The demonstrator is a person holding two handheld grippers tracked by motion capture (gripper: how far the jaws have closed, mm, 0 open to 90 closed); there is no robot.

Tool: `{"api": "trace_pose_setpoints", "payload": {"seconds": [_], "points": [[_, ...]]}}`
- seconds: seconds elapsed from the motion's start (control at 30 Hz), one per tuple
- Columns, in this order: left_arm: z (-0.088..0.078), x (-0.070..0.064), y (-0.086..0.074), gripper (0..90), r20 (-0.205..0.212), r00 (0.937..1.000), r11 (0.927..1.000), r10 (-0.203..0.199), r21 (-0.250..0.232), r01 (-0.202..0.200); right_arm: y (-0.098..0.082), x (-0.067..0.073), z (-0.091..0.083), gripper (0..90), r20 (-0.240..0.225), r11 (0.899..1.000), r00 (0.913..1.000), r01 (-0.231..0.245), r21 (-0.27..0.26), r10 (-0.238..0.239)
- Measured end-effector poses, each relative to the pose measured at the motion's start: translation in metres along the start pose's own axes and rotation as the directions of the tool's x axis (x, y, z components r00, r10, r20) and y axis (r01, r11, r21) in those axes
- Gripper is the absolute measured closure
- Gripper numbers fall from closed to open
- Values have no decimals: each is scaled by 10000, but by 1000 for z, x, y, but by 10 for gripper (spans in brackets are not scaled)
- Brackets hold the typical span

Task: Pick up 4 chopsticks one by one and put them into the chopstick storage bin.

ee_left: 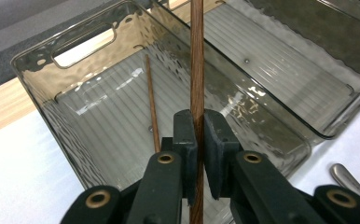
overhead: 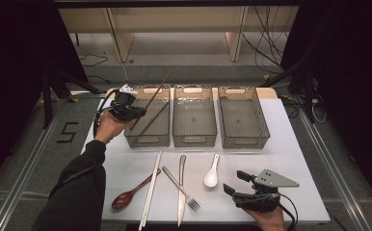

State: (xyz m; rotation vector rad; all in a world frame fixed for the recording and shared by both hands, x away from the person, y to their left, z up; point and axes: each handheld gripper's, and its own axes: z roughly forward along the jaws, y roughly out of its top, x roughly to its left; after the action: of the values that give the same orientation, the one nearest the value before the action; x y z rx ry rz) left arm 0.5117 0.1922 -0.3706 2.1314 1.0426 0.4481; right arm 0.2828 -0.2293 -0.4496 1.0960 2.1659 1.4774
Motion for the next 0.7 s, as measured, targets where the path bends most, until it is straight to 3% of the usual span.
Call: {"api": "trace_pose_setpoints", "payload": {"seconds": [0.33,0.7], "points": [[11,13,-7,834,-197,9989,9991,-422,85,424,0,0,1,301,-17,10000,10000,-24,16,24],[19,20,-10,833,-440,9971,9977,-618,237,628,0,0,1,301,-38,10000,10000,-11,20,11]]}}
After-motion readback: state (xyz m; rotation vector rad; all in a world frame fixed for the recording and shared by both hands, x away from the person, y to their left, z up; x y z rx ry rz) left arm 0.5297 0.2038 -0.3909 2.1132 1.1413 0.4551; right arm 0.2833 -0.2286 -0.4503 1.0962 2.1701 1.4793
